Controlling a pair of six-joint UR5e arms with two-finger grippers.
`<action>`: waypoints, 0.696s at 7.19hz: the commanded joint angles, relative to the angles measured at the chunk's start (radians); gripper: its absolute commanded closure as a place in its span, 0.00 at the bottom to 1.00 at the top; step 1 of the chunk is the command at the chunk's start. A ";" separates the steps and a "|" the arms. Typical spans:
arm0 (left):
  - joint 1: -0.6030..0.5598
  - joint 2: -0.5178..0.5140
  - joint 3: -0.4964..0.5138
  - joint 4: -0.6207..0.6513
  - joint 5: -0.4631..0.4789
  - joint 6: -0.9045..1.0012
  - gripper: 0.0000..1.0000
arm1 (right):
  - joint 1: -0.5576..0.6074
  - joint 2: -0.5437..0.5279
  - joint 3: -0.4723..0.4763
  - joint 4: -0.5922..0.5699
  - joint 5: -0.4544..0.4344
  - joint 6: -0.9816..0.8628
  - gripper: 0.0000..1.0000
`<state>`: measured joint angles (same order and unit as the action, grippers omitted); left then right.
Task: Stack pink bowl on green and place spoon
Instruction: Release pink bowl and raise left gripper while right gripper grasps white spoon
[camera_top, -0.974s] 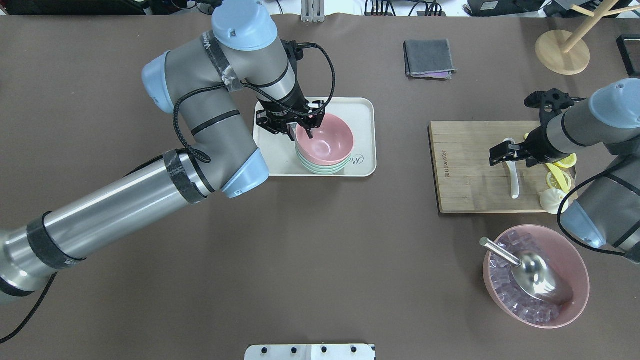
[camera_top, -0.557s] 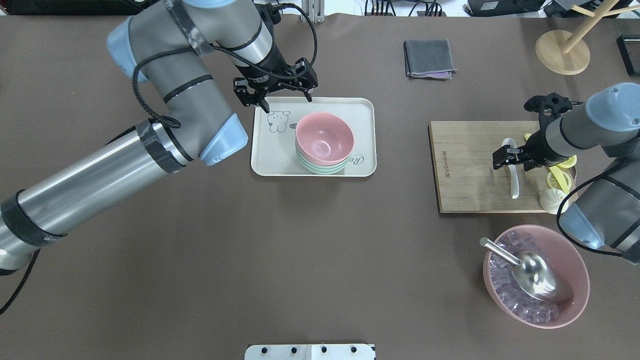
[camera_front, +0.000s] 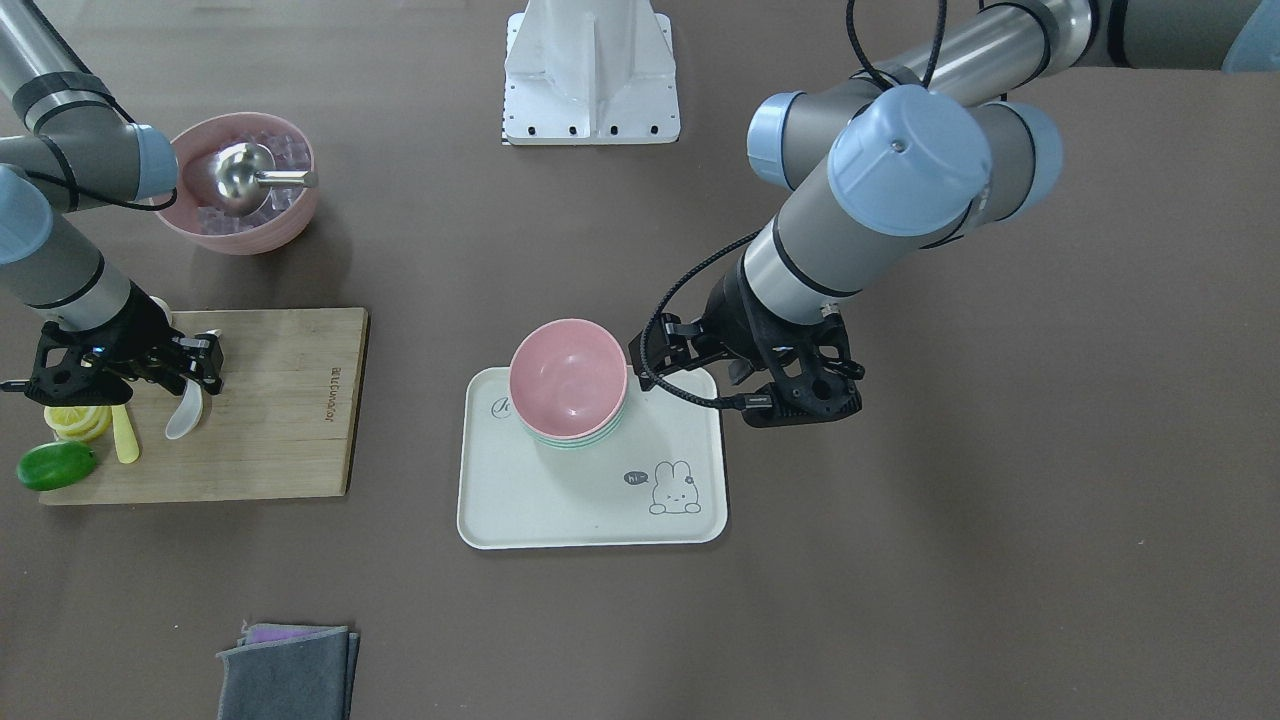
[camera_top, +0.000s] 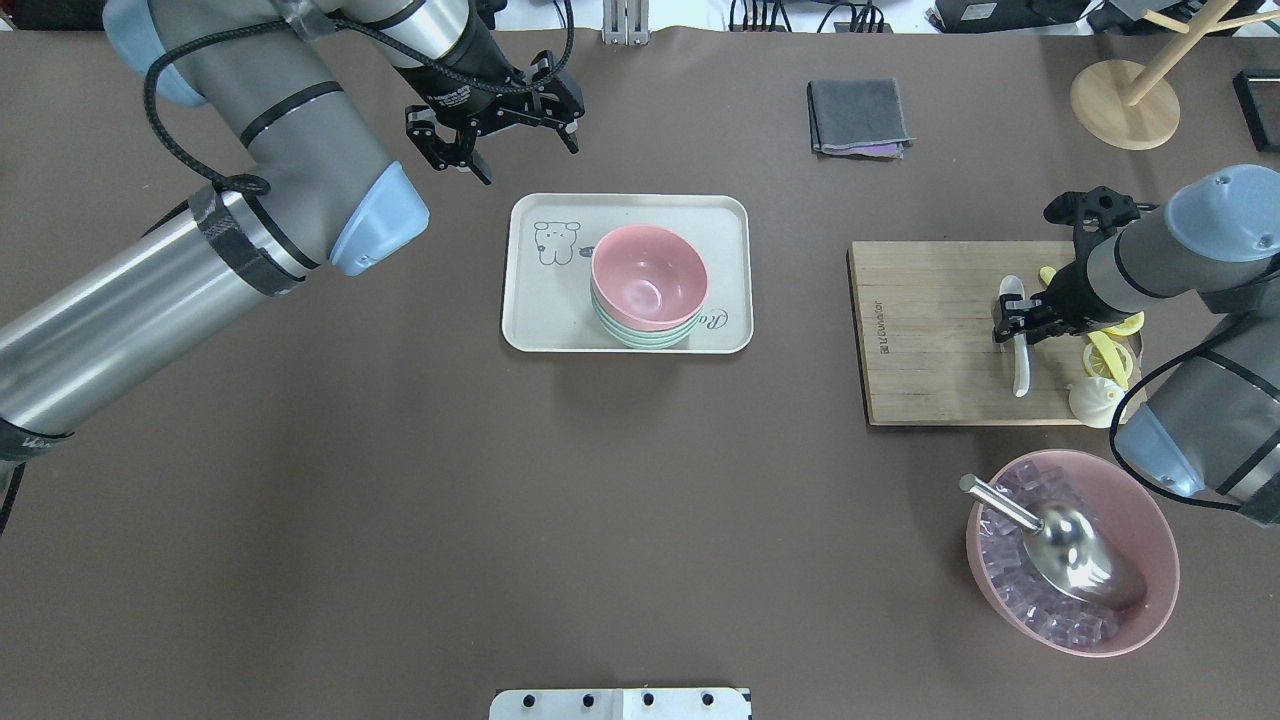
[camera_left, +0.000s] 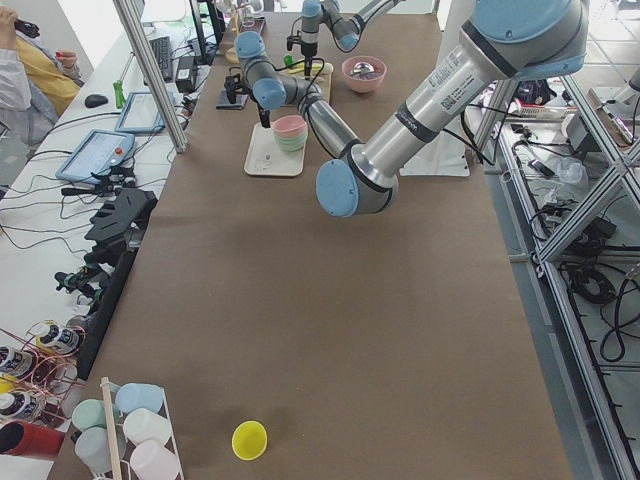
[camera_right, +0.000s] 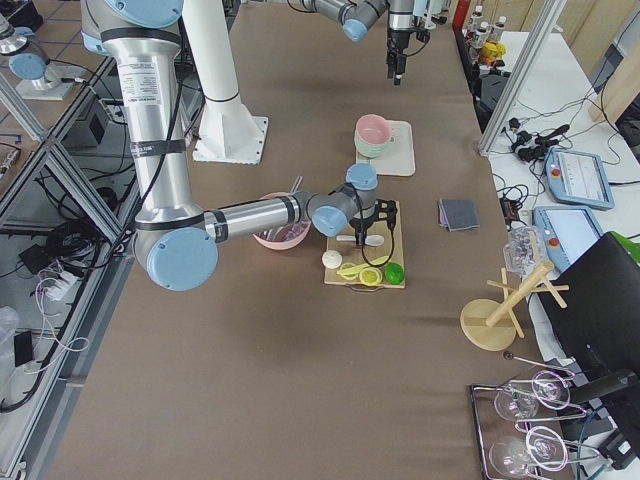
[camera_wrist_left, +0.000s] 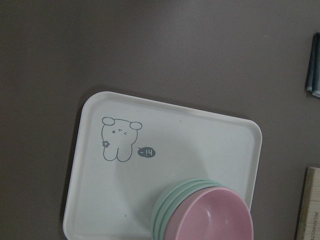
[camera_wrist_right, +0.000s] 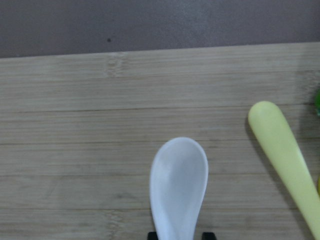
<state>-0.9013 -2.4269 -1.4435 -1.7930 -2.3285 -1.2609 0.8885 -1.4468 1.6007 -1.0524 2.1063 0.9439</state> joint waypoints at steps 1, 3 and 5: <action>-0.025 0.009 -0.011 -0.002 -0.017 0.000 0.02 | 0.006 0.002 0.004 0.000 -0.005 0.000 1.00; -0.033 0.052 -0.053 -0.005 -0.017 0.003 0.02 | 0.010 0.011 0.008 0.000 -0.003 -0.005 1.00; -0.105 0.164 -0.173 -0.008 -0.073 0.012 0.02 | 0.023 0.118 0.059 -0.090 -0.008 0.031 1.00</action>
<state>-0.9643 -2.3367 -1.5395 -1.7984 -2.3663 -1.2540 0.9061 -1.4018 1.6305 -1.0745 2.1037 0.9499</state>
